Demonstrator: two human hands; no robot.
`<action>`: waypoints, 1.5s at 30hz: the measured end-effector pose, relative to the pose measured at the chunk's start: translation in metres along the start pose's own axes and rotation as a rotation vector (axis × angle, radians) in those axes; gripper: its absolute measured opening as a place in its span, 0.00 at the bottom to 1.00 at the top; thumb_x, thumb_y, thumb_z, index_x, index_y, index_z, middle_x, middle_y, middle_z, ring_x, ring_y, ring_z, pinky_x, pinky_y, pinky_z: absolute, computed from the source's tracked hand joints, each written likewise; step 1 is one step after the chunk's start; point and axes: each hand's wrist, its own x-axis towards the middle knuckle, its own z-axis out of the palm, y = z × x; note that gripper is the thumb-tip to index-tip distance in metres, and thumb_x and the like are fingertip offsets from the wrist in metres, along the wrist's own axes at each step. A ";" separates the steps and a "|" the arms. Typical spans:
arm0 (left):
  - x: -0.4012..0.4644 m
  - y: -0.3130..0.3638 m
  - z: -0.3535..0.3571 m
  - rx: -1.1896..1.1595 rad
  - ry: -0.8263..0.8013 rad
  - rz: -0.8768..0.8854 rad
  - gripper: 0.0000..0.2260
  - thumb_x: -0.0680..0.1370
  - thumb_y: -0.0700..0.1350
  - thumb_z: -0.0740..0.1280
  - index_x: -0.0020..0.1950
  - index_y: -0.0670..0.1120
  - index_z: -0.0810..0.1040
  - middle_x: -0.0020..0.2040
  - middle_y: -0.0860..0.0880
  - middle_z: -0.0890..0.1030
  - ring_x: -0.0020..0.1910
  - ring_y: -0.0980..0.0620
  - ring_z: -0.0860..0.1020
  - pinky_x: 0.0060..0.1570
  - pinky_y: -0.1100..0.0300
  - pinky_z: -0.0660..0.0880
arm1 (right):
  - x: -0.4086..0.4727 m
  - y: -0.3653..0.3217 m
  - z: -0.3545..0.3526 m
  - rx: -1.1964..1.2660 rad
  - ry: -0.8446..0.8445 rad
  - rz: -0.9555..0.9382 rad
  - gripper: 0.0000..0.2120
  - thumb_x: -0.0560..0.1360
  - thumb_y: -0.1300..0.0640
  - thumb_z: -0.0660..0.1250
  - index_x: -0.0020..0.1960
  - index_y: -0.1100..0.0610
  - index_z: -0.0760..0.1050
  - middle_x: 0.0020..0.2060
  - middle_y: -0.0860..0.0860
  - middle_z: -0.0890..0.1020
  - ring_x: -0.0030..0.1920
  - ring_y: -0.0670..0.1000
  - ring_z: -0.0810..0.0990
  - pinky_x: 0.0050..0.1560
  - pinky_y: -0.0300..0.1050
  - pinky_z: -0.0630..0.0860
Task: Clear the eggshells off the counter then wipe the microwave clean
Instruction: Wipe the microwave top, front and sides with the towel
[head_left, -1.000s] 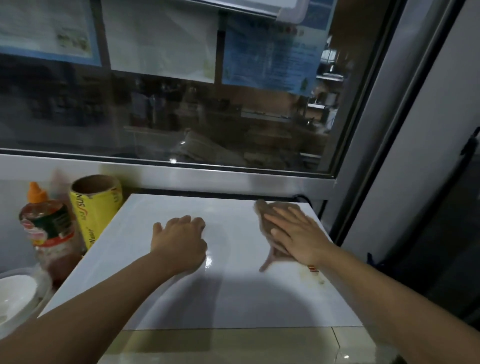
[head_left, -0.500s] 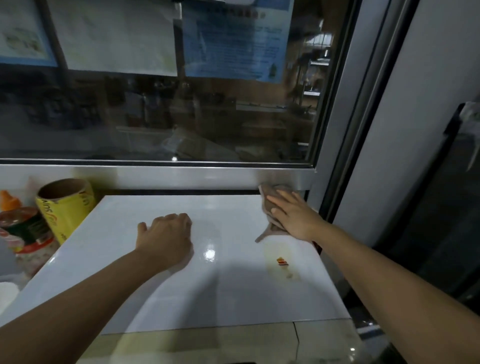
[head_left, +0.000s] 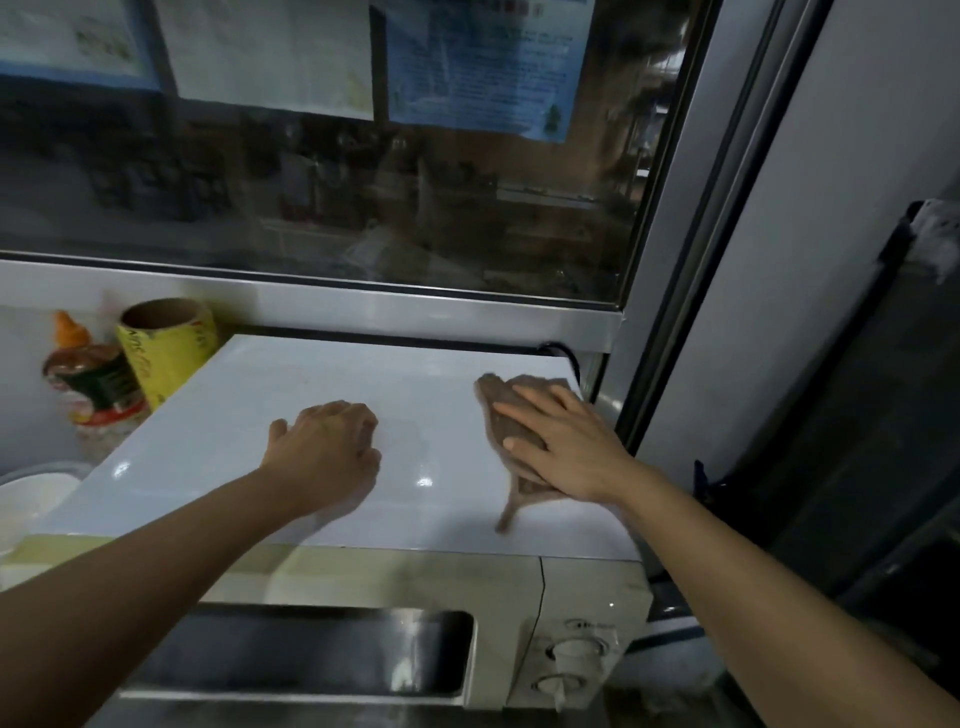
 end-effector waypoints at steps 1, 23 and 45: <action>-0.005 -0.004 -0.002 -0.012 -0.007 -0.009 0.14 0.78 0.50 0.59 0.63 0.51 0.71 0.63 0.52 0.73 0.61 0.49 0.71 0.58 0.49 0.65 | 0.001 -0.008 0.002 -0.013 -0.019 0.017 0.24 0.79 0.40 0.48 0.75 0.40 0.51 0.76 0.41 0.49 0.75 0.53 0.47 0.74 0.56 0.48; -0.016 -0.156 -0.046 -0.044 -0.039 -0.032 0.19 0.76 0.53 0.64 0.66 0.52 0.70 0.66 0.53 0.72 0.63 0.49 0.72 0.62 0.47 0.70 | 0.105 -0.180 0.038 0.004 0.079 -0.345 0.23 0.79 0.44 0.52 0.73 0.42 0.57 0.75 0.42 0.56 0.73 0.50 0.52 0.73 0.50 0.51; -0.039 -0.205 -0.025 -0.493 0.087 -0.103 0.38 0.68 0.53 0.74 0.71 0.52 0.58 0.61 0.49 0.76 0.48 0.54 0.73 0.47 0.64 0.72 | 0.171 -0.225 0.041 0.038 0.076 -0.306 0.22 0.77 0.48 0.54 0.71 0.44 0.61 0.71 0.44 0.61 0.70 0.52 0.59 0.68 0.53 0.62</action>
